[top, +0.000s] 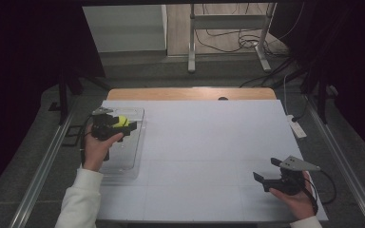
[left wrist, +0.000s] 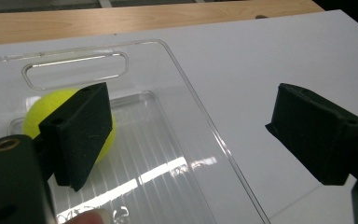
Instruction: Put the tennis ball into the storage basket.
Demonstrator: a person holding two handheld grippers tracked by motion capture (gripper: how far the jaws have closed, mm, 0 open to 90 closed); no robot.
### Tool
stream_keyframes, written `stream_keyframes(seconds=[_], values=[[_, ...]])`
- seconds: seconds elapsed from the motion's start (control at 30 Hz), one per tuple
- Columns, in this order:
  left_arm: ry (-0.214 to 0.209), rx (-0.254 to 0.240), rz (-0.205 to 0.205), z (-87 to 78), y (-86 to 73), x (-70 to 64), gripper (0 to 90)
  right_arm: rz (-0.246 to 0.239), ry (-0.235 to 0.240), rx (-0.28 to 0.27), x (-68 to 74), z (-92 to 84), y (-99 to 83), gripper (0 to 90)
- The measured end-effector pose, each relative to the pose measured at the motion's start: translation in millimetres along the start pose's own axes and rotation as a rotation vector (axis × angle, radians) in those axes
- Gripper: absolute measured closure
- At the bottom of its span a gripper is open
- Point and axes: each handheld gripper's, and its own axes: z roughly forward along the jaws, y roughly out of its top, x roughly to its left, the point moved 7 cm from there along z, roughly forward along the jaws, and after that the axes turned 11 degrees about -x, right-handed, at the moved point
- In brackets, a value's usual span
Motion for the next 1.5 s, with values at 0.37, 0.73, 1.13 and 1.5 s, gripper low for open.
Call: stream_keyframes(seconds=[0.37, 0.73, 1.13, 1.5], values=[[-0.04, -0.004, 0.04, -20.7, -12.9, -19.4, 13.9, -0.007, -0.001, 0.007, 0.0, 0.7, -0.7, 9.1], [-0.12, -0.016, 0.104, -38.4, -38.3, -41.2, 13.5, -0.005, -0.005, 0.009, 0.0, 0.9, -1.0, 9.1], [-0.104, -0.041, 0.143, -51.8, -66.2, -50.4, 13.7, -0.01, -0.003, 0.009, 0.4, 2.6, 0.0, 9.1], [-0.111, -0.035, 0.155, -50.3, -71.3, -53.8, 13.7, -0.013, -0.006, 0.008, 0.2, 2.3, 0.5, 9.1]])
